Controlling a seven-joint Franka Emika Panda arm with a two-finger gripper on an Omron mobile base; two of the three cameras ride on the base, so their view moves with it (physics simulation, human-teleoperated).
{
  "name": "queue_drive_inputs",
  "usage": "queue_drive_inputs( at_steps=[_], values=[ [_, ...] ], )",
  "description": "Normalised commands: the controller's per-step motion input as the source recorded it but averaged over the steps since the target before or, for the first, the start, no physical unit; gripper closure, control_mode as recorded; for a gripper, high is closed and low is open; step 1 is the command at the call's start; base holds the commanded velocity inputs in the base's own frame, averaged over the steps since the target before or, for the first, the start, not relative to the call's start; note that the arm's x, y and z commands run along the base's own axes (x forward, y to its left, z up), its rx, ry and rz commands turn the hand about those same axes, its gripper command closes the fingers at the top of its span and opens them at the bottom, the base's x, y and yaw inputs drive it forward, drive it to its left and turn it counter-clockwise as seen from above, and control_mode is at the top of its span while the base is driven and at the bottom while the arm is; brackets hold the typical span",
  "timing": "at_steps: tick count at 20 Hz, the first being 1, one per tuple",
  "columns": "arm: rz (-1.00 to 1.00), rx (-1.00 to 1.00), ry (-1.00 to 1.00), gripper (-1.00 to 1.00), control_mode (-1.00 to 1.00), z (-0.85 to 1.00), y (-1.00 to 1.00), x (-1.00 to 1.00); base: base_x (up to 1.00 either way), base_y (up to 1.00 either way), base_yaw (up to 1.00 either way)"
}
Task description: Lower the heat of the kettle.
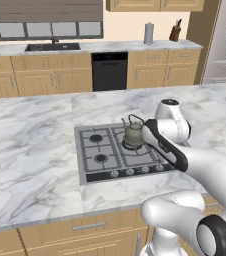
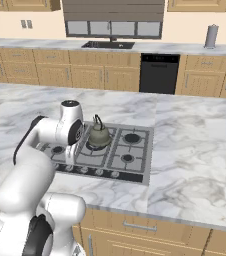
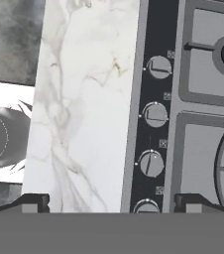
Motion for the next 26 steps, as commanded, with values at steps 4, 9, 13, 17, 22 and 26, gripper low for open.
queue_drive_inputs(
  at_steps=[4, 9, 13, 17, 22, 26],
  values=[
    [-0.05, 0.0, 0.04, -1.0, -1.0, -0.24, 0.0, 0.13, 0.0, 0.0, 0.0],
    [-0.03, 0.0, 0.0, -1.0, -1.0, -0.26, 0.0, 0.06, 0.0, 0.0, 0.0],
    [-0.02, -0.02, 0.0, -1.0, -1.0, -0.3, 0.0, 0.09, 0.0, 0.0, 0.0],
    [0.0, -0.01, 0.0, -1.0, -1.0, -0.31, 0.0, 0.1, 0.0, 0.0, 0.0],
    [0.0, 0.0, 0.0, -1.0, -1.0, -0.26, 0.0, 0.1, 0.0, 0.0, 0.0],
    [-0.01, 0.0, 0.0, -1.0, -1.0, -0.23, 0.0, 0.1, 0.0, 0.0, 0.0]
  ],
)
